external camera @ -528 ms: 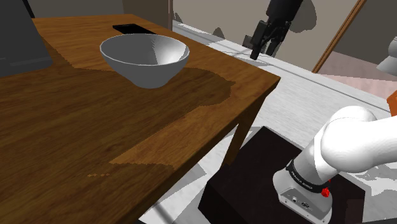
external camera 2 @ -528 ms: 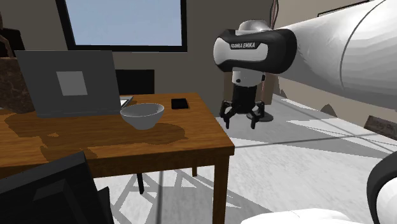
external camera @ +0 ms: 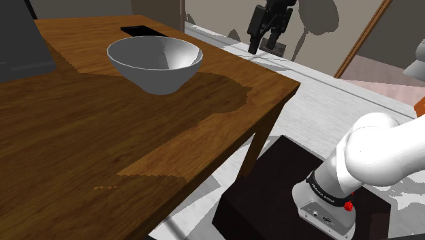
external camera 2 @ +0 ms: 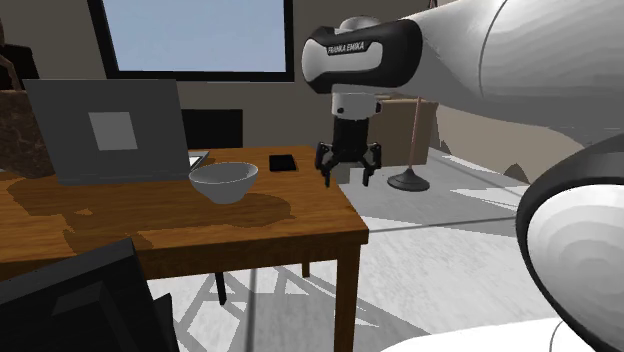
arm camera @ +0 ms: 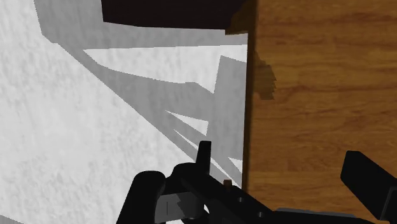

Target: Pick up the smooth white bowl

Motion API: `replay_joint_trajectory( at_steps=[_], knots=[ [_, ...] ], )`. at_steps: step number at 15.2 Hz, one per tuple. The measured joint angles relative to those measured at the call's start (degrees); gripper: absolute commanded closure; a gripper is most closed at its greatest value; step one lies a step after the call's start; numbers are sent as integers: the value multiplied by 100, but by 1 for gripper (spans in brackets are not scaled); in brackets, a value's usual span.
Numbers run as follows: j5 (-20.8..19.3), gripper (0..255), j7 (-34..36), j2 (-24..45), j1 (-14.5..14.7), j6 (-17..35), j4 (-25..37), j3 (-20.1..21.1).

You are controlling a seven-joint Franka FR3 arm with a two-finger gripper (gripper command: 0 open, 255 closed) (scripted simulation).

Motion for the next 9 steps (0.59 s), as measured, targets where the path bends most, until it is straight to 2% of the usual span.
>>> replay_joint_trajectory(
  at_steps=[4, 9],
  knots=[
    [112, 0, 97, 530, 160, -103, 637, 269],
    [176, 0, 342, 1378, 353, -340, 1741, 691]
  ],
)
